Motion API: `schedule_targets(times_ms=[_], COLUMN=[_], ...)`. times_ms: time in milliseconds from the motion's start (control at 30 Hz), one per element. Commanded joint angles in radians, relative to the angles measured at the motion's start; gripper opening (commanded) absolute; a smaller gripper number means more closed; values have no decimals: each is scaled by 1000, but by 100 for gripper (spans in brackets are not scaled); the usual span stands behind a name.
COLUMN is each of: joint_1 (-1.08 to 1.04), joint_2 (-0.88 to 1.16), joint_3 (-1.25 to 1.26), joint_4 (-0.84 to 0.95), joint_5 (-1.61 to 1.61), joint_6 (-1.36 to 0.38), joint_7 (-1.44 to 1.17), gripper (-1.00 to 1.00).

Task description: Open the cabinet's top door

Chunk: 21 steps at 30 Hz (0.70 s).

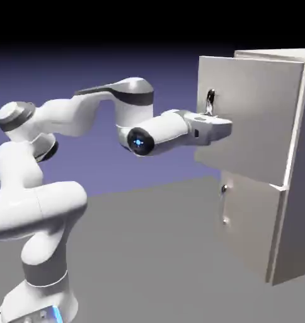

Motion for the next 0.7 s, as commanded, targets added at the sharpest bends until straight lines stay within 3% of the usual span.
schedule_targets(times_ms=[0,333,667], joint_1=[-14,-227,-575], joint_2=[-15,-214,-487], joint_3=[-13,-96,-2], joint_4=[-5,30,257], joint_5=[-18,-241,-562], joint_6=[-42,-477,-853], joint_7=[-14,-175,-417], gripper=[-100,-100,-100])
